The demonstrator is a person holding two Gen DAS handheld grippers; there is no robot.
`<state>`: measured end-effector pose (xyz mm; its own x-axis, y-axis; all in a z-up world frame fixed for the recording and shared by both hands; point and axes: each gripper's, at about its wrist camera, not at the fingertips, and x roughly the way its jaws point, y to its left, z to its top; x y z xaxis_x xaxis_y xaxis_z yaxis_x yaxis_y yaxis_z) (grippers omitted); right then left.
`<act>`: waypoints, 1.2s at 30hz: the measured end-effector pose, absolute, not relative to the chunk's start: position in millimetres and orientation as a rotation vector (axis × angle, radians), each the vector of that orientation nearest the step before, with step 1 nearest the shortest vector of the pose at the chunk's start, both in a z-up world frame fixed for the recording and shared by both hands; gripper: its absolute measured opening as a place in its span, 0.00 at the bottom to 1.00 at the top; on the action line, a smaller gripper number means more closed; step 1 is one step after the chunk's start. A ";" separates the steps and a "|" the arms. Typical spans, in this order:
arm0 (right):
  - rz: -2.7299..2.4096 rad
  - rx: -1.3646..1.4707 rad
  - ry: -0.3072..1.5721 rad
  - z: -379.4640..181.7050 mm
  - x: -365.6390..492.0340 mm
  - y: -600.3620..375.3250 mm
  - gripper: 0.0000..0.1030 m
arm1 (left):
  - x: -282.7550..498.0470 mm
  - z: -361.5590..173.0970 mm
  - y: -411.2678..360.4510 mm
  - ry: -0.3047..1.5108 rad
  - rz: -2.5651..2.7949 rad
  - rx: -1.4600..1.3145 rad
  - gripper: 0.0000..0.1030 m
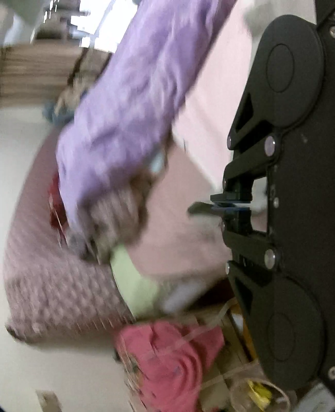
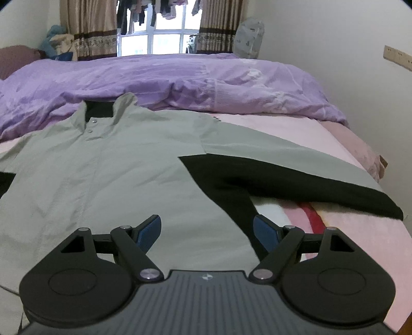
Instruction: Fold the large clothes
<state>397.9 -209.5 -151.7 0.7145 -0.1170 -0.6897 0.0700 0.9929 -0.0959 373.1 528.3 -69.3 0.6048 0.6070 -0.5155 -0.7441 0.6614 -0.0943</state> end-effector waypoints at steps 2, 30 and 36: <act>-0.113 -0.065 0.767 -152.2 401.7 -215.6 0.93 | 386.1 -56.6 495.9 0.462 0.720 -0.297 0.00; -0.366 -0.148 0.723 -191.5 501.8 -341.7 0.93 | 601.2 -39.2 -37.3 0.401 -0.063 -0.016 0.00; -0.387 -0.038 0.713 -190.6 503.2 -368.2 0.93 | 615.9 -43.2 -152.5 0.323 -0.309 -0.029 0.00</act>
